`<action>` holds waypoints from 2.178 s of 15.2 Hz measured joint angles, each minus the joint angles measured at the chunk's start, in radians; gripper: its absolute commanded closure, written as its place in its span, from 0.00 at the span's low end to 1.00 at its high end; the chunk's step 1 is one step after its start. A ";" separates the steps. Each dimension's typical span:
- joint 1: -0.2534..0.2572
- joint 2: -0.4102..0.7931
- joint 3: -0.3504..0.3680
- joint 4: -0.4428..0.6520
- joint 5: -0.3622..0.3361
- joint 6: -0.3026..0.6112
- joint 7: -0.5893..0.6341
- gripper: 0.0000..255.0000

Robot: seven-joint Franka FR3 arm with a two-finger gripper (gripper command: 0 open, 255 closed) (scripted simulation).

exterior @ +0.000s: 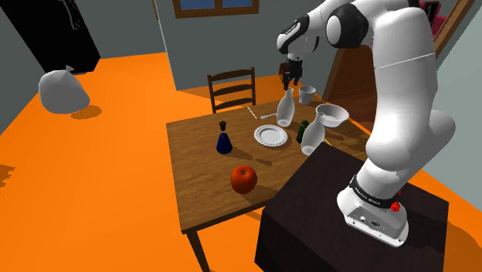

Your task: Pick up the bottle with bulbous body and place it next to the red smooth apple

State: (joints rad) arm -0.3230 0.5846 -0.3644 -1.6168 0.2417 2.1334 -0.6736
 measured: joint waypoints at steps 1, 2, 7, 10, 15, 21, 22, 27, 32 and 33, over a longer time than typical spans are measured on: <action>-0.008 0.022 0.004 0.021 0.006 -0.002 -0.004 0.00; -0.015 0.038 0.006 0.032 0.011 0.002 -0.010 0.00; -0.024 0.083 0.018 0.030 0.027 0.047 -0.019 0.00; -0.024 0.090 0.020 0.025 0.030 0.059 -0.020 0.00; -0.024 0.091 0.021 0.025 0.031 0.060 -0.020 1.00; -0.024 0.091 0.020 0.025 0.031 0.060 -0.020 1.00; -0.024 0.091 0.020 0.025 0.031 0.061 -0.020 1.00; -0.023 0.084 0.018 0.028 0.027 0.049 -0.018 1.00; -0.017 0.046 0.008 0.036 0.014 0.005 -0.011 1.00; -0.016 0.039 0.006 0.036 0.011 -0.002 -0.010 1.00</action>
State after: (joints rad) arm -0.3394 0.6236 -0.3582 -1.5803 0.2528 2.1312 -0.6834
